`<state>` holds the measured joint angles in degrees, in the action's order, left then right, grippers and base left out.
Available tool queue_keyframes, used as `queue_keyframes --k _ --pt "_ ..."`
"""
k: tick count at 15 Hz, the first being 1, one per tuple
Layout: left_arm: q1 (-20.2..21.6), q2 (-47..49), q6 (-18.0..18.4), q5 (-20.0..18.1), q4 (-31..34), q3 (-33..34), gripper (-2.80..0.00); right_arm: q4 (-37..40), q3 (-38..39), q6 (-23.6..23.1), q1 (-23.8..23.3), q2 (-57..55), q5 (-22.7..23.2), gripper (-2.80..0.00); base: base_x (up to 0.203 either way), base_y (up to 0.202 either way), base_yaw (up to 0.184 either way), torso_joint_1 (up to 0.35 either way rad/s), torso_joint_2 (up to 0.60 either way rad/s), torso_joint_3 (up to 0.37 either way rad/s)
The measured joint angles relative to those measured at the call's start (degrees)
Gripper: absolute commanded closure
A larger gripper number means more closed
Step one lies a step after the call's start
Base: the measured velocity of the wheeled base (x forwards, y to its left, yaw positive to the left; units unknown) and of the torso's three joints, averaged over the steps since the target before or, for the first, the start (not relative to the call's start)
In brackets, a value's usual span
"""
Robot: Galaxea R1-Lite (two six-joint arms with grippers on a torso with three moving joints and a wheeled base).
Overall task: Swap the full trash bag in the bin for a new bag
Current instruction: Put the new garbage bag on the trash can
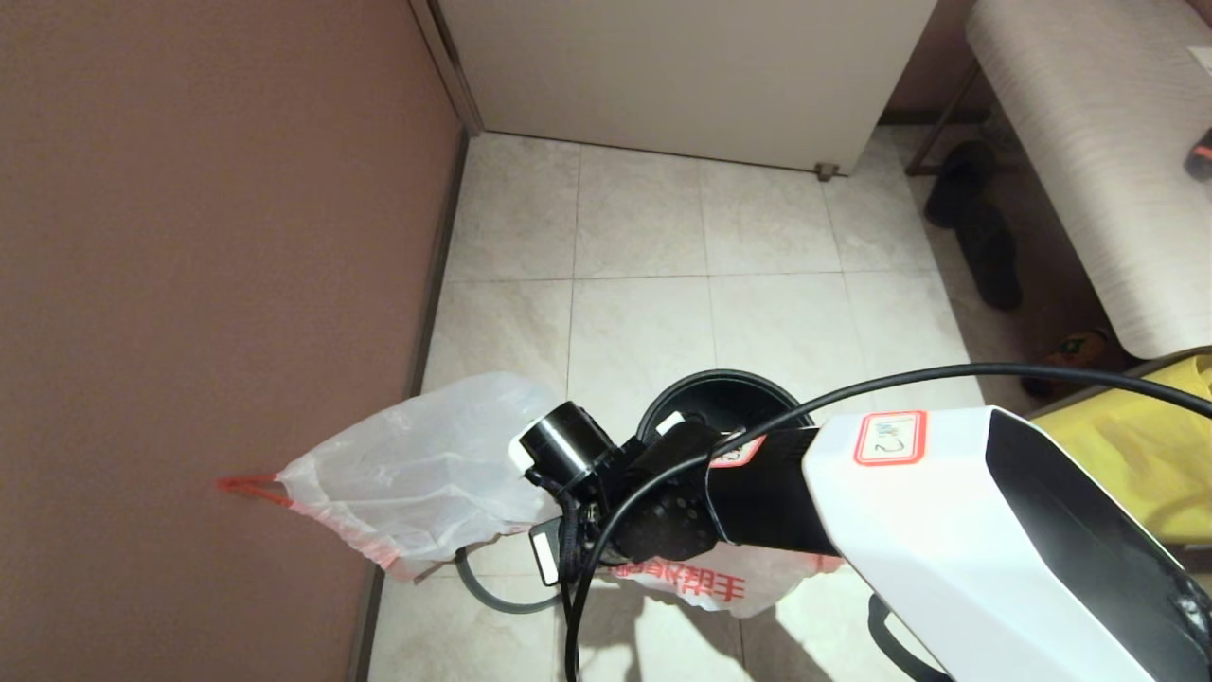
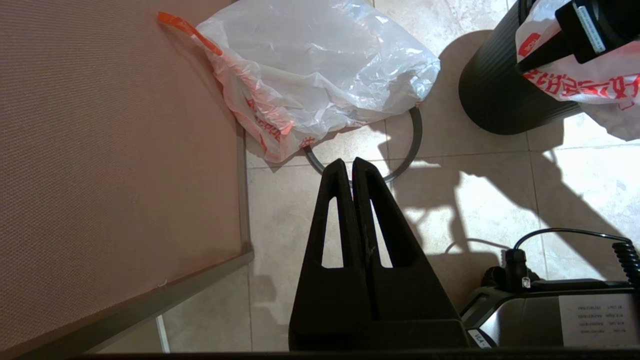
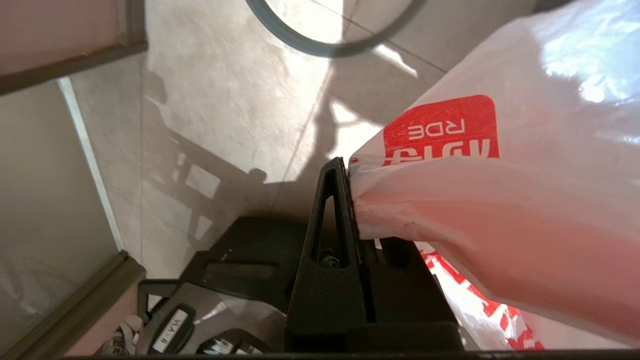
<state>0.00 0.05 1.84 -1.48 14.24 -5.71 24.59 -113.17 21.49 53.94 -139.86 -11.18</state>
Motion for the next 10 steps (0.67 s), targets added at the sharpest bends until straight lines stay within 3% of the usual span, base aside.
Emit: queue_keyframes --k 2,3,6,10 --pt "0.0 0.0 0.0 0.0 0.0 0.0 0.0 2.9 0.5 0.3 0.2 1.7 0.0 0.0 0.0 0.0 0.0 0.0 0.0 0.0" --pt "0.0 0.0 0.0 0.0 0.0 0.0 0.0 6.0 0.7 0.9 1.0 3.4 0.0 -2.8 0.0 0.0 0.0 0.0 0.0 0.0" --pt "0.0 0.0 0.0 0.0 0.0 0.0 0.0 15.0 1.1 3.6 2.1 7.5 -4.4 -2.8 0.0 0.0 0.0 0.0 0.0 0.0" --pt "0.0 0.0 0.0 0.0 0.0 0.0 0.0 17.5 4.0 3.5 3.3 10.8 -5.7 -2.8 0.0 0.0 0.0 0.0 0.0 0.0"
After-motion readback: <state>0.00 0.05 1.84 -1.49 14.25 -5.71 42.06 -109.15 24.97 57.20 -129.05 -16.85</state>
